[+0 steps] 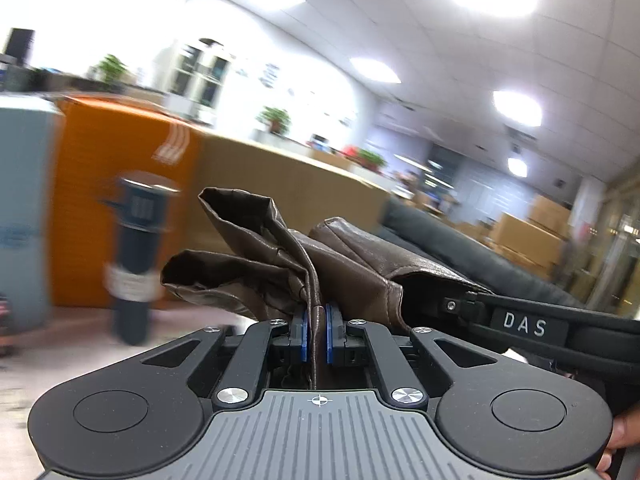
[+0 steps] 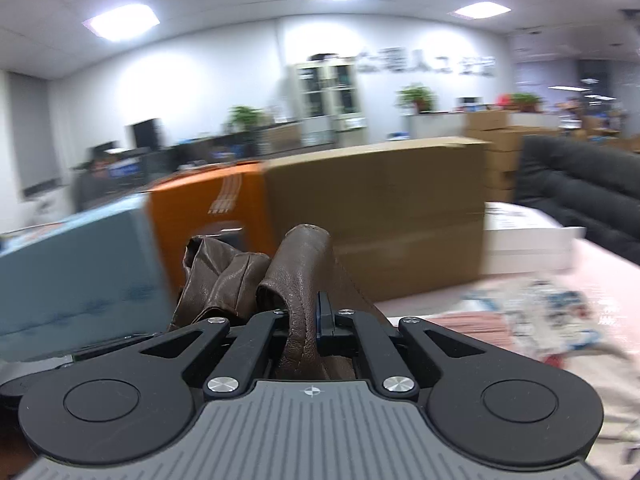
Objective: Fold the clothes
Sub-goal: 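Close the left gripper on the vest edge while the right gripper grasps another edge, then lift the brown vest with both grippers and carry it onto the open sheet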
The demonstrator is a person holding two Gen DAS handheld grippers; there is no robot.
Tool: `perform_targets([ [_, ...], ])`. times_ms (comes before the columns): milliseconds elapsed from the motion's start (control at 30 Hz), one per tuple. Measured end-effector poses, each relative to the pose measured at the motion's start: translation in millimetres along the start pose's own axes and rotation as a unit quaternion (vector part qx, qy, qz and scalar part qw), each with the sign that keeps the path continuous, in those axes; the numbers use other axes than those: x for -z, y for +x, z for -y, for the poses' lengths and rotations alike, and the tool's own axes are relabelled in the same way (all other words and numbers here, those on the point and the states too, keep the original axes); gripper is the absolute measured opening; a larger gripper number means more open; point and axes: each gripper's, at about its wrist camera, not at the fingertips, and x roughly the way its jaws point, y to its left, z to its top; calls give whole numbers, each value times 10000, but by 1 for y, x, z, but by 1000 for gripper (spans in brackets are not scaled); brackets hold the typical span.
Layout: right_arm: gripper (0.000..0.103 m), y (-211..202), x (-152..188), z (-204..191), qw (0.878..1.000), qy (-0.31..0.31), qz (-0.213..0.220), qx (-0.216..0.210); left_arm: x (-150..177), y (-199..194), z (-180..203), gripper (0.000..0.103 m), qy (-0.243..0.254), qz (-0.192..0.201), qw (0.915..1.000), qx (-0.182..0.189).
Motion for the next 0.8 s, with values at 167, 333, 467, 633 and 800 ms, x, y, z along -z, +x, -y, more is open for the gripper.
perform_targets([
  [167,2,11,3,-52,9964,194,-212,-803,-4,-74,-50,6,-66,131,9955,-932],
  [333,2,31,13,-60,9935,376,-573,-910,22,-132,-97,7,-175,-283,9803,-1948],
  [467,2,57,40,-47,9918,122,-1100,-643,66,-153,-140,8,-642,-1059,9598,-2520],
  [633,2,72,75,-29,9824,-756,-1589,-619,99,-164,-163,25,-940,-1709,9388,-2840],
  [800,28,78,81,-20,9668,-1419,-1919,-912,91,-167,-180,57,-731,-1317,9399,-3063],
])
